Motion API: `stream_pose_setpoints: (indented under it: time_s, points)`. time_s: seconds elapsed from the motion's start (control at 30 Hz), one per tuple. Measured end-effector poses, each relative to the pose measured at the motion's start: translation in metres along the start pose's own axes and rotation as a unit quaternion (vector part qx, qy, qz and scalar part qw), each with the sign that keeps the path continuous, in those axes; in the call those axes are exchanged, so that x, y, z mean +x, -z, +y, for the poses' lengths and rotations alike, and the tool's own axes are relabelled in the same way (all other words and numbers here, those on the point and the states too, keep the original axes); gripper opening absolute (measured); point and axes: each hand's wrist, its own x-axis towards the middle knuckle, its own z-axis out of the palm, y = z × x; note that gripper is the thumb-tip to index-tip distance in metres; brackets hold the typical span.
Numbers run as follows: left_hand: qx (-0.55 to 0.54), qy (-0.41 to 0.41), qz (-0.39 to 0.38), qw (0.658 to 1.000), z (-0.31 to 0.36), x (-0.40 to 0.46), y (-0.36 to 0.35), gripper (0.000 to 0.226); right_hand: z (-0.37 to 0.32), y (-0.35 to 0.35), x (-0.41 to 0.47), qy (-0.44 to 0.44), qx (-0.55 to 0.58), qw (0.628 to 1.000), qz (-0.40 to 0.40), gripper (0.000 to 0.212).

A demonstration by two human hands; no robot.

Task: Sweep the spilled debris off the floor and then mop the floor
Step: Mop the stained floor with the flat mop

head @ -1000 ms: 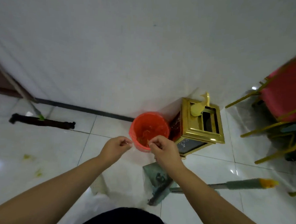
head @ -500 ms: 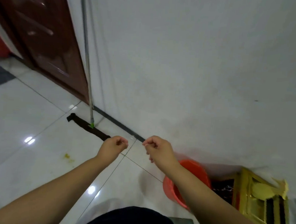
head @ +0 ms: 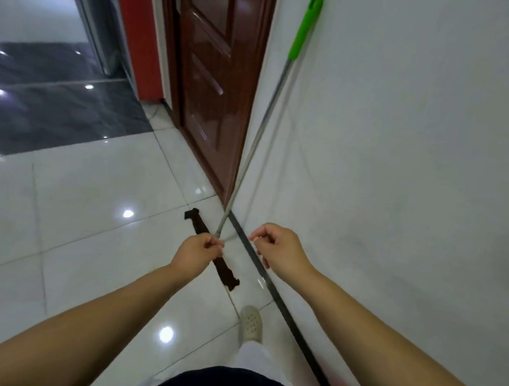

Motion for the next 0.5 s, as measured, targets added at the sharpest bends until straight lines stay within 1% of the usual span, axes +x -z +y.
stream_pose_setpoints:
  time_s: [0.17, 0.23, 0.3, 0.4, 0.5]
  points:
    - [-0.019, 0.012, 0.076, 0.997, 0.052, 0.059, 0.003, 0.018, -0.035, 0.050, 0.096, 0.092, -0.089, 0.991, -0.034, 0.028]
    - [-0.039, 0.023, 0.103, 0.994, 0.077, 0.084, -0.001, 0.017, -0.047, 0.074, 0.134, 0.119, -0.146, 0.981, -0.042, 0.023]
    - [-0.071, 0.032, 0.127, 0.989, 0.099, 0.109, -0.007, 0.015, -0.057, 0.098, 0.174, 0.151, -0.217, 0.964, -0.041, 0.018]
    - [-0.130, 0.037, 0.158, 0.978, 0.126, 0.141, -0.012, 0.014, -0.074, 0.121, 0.236, 0.205, -0.305, 0.929, -0.037, 0.019]
    - [-0.172, 0.045, 0.182, 0.967, 0.139, 0.166, -0.017, 0.015, -0.089, 0.124, 0.294, 0.261, -0.387, 0.884, -0.027, 0.021]
